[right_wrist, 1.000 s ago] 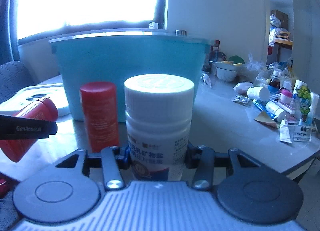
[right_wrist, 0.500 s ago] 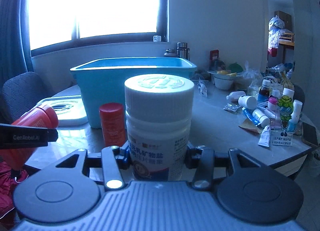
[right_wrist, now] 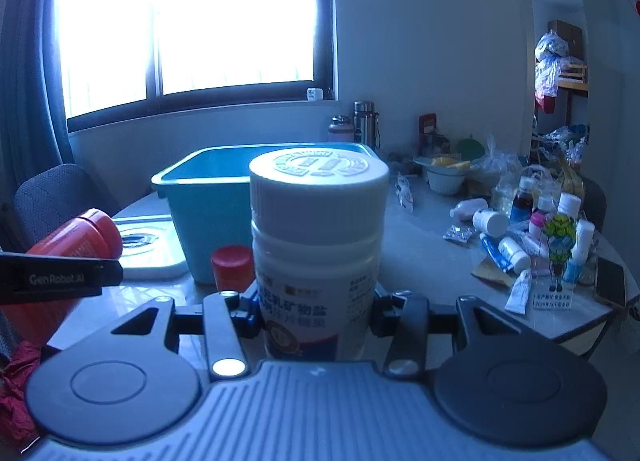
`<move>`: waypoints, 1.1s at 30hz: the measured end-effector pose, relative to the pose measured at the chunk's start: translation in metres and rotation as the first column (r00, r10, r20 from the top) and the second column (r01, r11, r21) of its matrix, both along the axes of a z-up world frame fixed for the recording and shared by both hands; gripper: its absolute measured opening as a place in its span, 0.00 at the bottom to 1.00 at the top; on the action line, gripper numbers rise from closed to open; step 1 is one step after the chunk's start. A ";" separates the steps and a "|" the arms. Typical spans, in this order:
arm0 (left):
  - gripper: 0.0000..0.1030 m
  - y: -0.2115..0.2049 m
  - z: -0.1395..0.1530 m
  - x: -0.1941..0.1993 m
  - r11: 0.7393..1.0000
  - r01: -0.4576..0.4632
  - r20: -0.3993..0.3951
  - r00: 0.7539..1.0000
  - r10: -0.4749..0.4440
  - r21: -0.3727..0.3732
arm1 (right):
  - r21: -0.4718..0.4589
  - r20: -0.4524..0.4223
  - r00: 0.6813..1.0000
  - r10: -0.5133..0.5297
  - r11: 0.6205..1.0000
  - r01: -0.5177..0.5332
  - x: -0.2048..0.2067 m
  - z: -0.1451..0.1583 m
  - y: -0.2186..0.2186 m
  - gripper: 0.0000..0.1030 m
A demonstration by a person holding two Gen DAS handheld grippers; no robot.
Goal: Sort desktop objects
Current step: 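Carry both items over the teal tub and open both tools to drop them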
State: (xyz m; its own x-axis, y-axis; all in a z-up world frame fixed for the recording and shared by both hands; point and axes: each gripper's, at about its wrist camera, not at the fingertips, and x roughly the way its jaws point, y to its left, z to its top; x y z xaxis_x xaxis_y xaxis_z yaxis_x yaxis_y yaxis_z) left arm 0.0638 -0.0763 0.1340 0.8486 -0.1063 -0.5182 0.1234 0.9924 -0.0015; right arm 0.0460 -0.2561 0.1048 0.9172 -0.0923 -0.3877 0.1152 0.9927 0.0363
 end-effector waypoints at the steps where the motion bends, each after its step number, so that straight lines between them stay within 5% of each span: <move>1: 0.48 0.000 0.002 0.002 1.000 0.000 -0.003 1.000 0.000 -0.002 | 0.001 0.000 1.000 0.002 1.000 -0.002 0.002 0.003 0.000 0.47; 22: 0.48 -0.044 0.067 0.154 0.998 0.058 0.038 0.998 -0.058 0.001 | -0.017 0.067 0.998 -0.003 1.000 0.004 0.134 0.051 -0.018 0.47; 33: 0.48 -0.061 0.057 0.266 0.996 0.085 -0.021 0.996 -0.085 0.004 | -0.018 0.008 0.999 -0.050 0.999 0.051 0.228 0.045 -0.024 0.47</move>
